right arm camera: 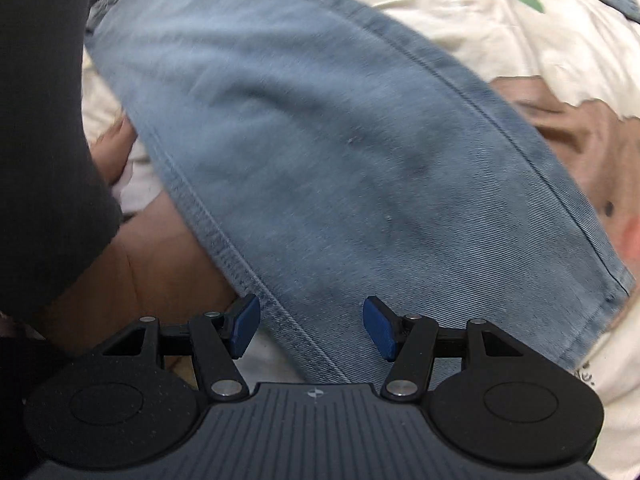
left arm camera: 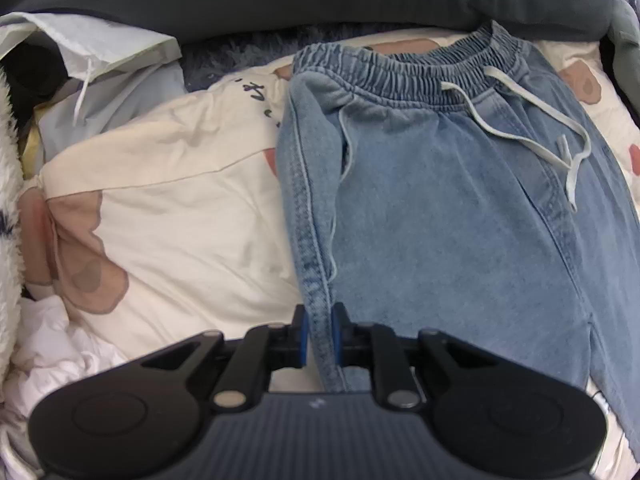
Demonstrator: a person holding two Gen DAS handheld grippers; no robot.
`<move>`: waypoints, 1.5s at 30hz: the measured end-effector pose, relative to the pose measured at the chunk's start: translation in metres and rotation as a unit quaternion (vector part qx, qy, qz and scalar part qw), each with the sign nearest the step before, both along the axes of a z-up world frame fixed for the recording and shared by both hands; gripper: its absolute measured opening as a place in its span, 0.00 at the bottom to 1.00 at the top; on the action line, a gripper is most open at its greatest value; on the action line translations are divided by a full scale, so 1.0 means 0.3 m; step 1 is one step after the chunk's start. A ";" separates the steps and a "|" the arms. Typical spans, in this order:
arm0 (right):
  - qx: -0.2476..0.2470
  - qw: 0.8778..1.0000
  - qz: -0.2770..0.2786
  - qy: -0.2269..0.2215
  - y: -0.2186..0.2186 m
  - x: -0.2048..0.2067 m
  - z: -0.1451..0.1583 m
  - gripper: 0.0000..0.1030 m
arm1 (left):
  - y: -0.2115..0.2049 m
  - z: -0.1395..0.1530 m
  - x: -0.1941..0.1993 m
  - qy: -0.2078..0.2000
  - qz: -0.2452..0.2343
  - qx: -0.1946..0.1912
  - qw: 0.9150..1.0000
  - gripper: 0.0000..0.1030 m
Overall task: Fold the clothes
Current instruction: 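Move the right gripper to the folded leg's seam edge, then grasp the leg seam edge with the right gripper while the left gripper pinches the waistband side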
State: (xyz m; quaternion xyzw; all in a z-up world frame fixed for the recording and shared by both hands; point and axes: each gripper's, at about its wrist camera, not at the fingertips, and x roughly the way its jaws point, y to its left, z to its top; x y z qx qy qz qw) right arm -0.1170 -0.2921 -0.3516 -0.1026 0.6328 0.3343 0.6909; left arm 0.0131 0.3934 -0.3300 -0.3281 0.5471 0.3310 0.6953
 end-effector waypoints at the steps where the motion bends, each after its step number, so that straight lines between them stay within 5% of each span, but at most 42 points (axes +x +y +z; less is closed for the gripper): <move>1: -0.004 1.000 0.005 0.001 0.008 -0.005 -0.006 0.62 | 0.001 0.001 -0.003 0.000 -0.001 0.001 1.000 0.12; 11: -0.039 0.998 0.037 -0.017 0.053 -0.077 -0.045 0.70 | -0.012 0.007 0.002 0.007 -0.010 0.009 1.000 0.13; 23: -0.057 0.995 0.013 -0.078 0.005 -0.096 0.031 0.59 | -0.009 0.001 0.002 0.011 -0.009 0.011 1.000 0.13; 30: -0.061 0.996 0.007 -0.066 -0.002 -0.101 0.012 0.55 | -0.003 -0.006 -0.013 0.008 -0.010 0.008 1.000 0.13; 36: -0.067 0.995 0.015 -0.070 0.037 -0.113 -0.019 0.35 | -0.001 -0.015 -0.027 0.008 -0.012 0.006 1.000 0.13; 38: -0.064 0.995 0.016 -0.070 0.036 -0.113 -0.011 0.13 | 0.003 -0.018 -0.029 0.007 -0.012 0.004 1.000 0.13; 39: -0.060 0.996 0.016 -0.066 0.030 -0.110 -0.002 0.09 | 0.006 -0.020 -0.032 0.004 -0.008 0.000 1.000 0.13; 45: -0.040 0.998 0.007 -0.045 -0.008 -0.085 0.043 0.05 | 0.030 -0.049 -0.060 -0.011 0.011 -0.019 1.000 0.13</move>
